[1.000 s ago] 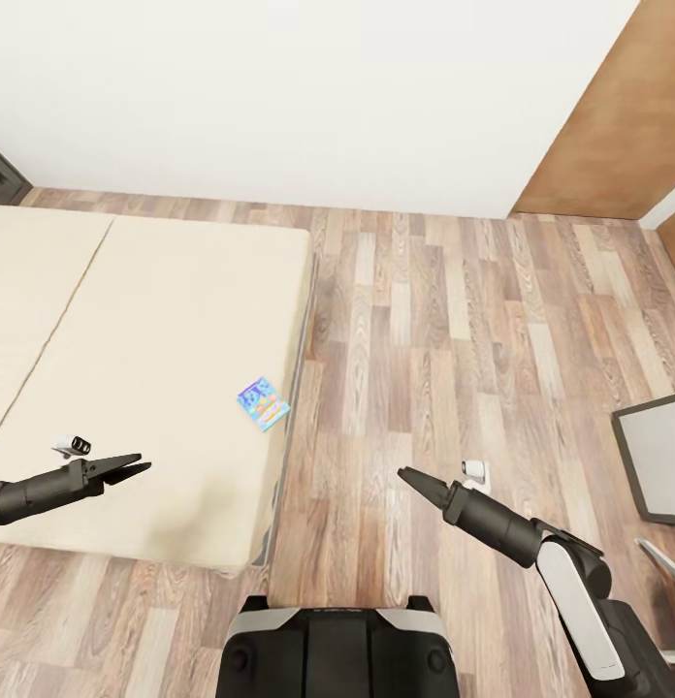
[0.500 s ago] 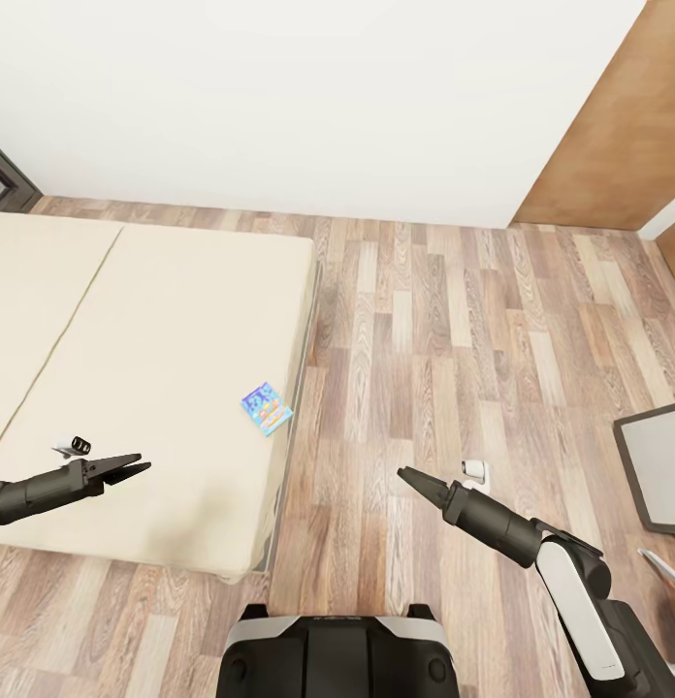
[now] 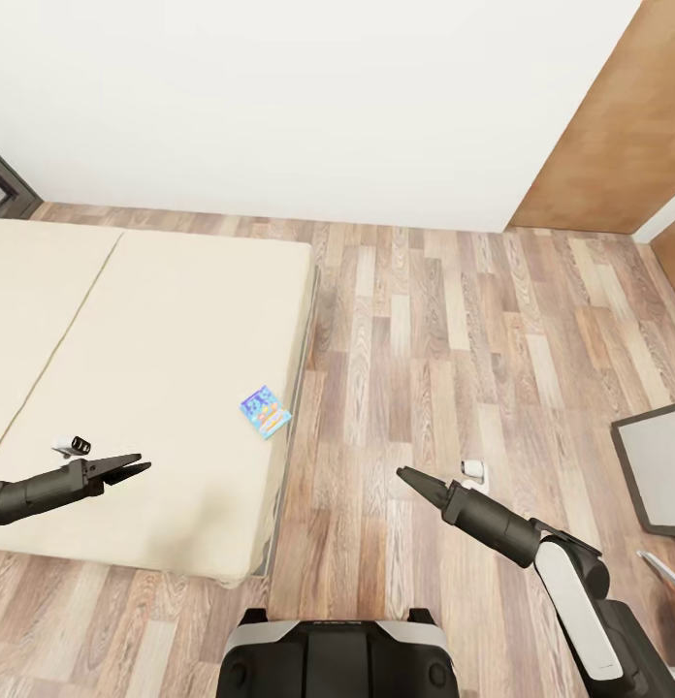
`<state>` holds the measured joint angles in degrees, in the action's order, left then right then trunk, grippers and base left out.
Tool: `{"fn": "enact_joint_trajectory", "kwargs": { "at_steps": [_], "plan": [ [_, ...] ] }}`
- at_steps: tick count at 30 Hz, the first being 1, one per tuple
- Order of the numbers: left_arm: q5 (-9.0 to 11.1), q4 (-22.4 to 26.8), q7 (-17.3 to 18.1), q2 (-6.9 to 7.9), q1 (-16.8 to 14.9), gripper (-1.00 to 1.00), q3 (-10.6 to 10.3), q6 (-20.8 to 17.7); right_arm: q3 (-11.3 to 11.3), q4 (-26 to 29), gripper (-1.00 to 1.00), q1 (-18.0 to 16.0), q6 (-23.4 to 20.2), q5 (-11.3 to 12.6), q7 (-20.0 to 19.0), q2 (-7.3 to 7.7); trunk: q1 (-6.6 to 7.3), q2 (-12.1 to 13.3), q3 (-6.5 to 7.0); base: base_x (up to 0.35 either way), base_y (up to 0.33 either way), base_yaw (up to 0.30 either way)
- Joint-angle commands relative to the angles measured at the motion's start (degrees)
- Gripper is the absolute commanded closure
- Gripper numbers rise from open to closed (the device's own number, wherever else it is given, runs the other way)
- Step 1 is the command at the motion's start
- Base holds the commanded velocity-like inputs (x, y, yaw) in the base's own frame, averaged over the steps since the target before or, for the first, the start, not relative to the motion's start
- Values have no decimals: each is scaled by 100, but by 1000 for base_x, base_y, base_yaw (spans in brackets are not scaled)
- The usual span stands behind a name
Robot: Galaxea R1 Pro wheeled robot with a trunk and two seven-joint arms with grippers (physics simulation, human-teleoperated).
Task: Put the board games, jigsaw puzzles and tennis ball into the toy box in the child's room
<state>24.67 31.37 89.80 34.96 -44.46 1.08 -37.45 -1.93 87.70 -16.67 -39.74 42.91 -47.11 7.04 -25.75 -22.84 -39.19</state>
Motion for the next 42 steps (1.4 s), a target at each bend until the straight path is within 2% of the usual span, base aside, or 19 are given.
{"fn": "enact_joint_trajectory", "kwargs": {
  "at_steps": [1,42],
  "plan": [
    [2,1,20,2,-1,-100,-3,-61,-2,3,-100,-3,-30,24,-3,0,-3,-8,2,0,0,-76],
    [2,1,20,-44,-1,-100,-7,-61,41,3,-100,-2,102,19,-6,-9,-3,-8,382,0,0,-7]
  ]
}}
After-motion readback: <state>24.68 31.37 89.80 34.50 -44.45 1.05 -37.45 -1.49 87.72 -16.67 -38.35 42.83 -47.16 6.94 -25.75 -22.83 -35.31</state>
